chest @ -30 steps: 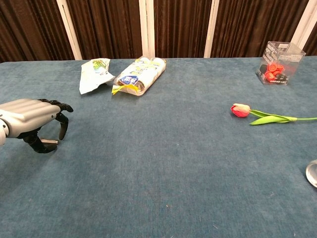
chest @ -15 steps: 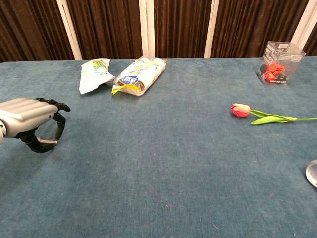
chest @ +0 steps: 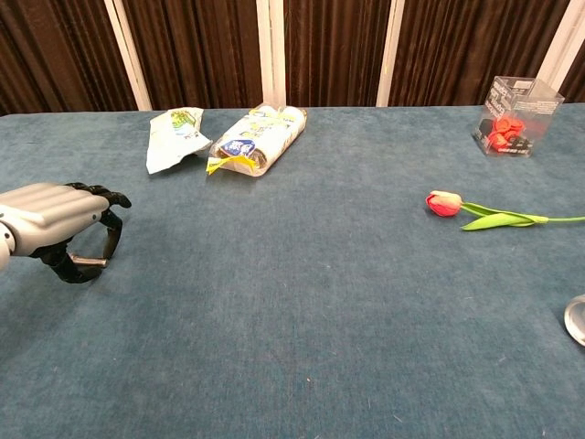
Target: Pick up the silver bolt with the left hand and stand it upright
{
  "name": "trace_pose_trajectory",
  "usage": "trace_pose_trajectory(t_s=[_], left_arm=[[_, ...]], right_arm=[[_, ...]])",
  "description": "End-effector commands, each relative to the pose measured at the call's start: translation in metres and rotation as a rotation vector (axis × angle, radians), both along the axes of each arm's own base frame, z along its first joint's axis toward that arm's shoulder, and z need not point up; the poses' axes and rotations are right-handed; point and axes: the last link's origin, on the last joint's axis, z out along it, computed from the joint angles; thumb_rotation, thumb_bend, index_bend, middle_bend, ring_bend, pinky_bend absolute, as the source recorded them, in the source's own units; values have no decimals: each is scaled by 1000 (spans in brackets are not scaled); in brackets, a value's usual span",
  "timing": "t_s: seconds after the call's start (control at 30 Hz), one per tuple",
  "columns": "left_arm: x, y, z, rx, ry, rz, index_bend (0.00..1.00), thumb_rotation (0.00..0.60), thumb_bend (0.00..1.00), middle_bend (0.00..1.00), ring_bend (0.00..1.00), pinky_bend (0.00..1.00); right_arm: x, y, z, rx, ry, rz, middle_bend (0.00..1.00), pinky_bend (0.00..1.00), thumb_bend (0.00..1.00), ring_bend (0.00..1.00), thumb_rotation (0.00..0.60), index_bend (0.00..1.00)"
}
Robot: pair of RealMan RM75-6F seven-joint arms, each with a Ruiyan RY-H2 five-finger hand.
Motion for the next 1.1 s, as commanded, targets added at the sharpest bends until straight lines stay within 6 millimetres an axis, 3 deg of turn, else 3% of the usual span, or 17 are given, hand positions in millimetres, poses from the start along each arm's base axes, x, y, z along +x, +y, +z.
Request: trace_pose_trajectory(t_s=[0.03,0.63,1.1], left_arm=[[0,0,0,1,-3,0,518,600,478,62,0,0],[0,0,0,6,-4,2,552,600,524,86,0,0],[3,3,18,41,-96,0,559,600,525,92,0,0]], right_arm=[[0,0,1,-1,-1,-1,97,32,104,96,600,121],[0,0,-1,9,-2,-2,97,30,104,95,600,121],[0,-1,-3,21,3,-4,97,31,104,95,600,120]])
